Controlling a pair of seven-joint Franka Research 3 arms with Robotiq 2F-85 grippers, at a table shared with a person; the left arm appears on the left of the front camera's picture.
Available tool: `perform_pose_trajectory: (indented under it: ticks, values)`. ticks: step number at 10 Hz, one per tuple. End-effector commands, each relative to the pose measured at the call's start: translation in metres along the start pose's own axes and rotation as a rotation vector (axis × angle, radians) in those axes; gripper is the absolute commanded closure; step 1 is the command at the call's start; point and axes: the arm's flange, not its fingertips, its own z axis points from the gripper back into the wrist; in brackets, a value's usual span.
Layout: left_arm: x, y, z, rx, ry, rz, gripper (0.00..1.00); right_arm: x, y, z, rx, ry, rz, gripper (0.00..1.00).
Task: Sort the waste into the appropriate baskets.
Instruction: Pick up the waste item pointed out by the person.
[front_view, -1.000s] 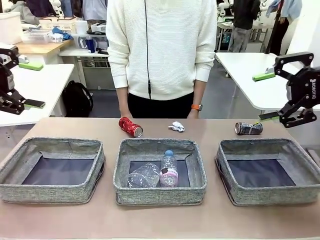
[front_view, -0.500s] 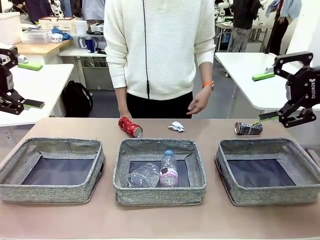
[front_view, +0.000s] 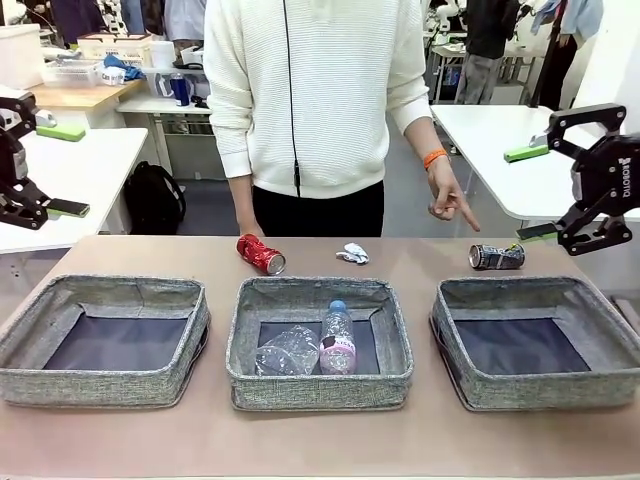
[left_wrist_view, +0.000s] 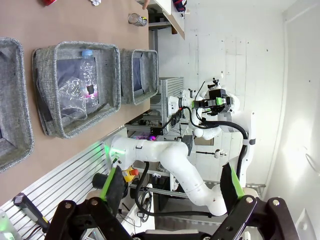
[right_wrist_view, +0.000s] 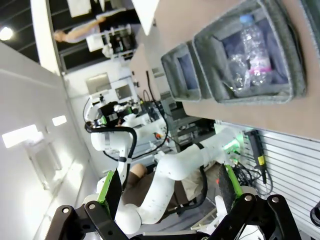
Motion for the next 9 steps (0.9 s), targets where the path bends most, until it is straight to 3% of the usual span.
perform_pose_trajectory:
  ticks: [1, 7, 8, 9]
  values:
    - [-0.002, 0.0, 0.001, 0.005, 0.007, -0.011, 0.0, 0.001, 0.003, -0.001, 0.011, -0.013, -0.004, 0.0]
    - [-0.002, 0.0, 0.001, 0.005, 0.007, -0.011, 0.0, 0.0, 0.0, 0.0, 0.0, 0.0, 0.0, 0.0]
    - [-0.002, 0.0, 0.001, 0.005, 0.007, -0.011, 0.0, 0.006, 0.0, -0.009, -0.488, -0.287, 0.494, 0.0]
    - [-0.002, 0.0, 0.001, 0.005, 0.007, -0.011, 0.0, 0.01, 0.0, -0.016, -0.71, -0.515, 0.682, 0.0]
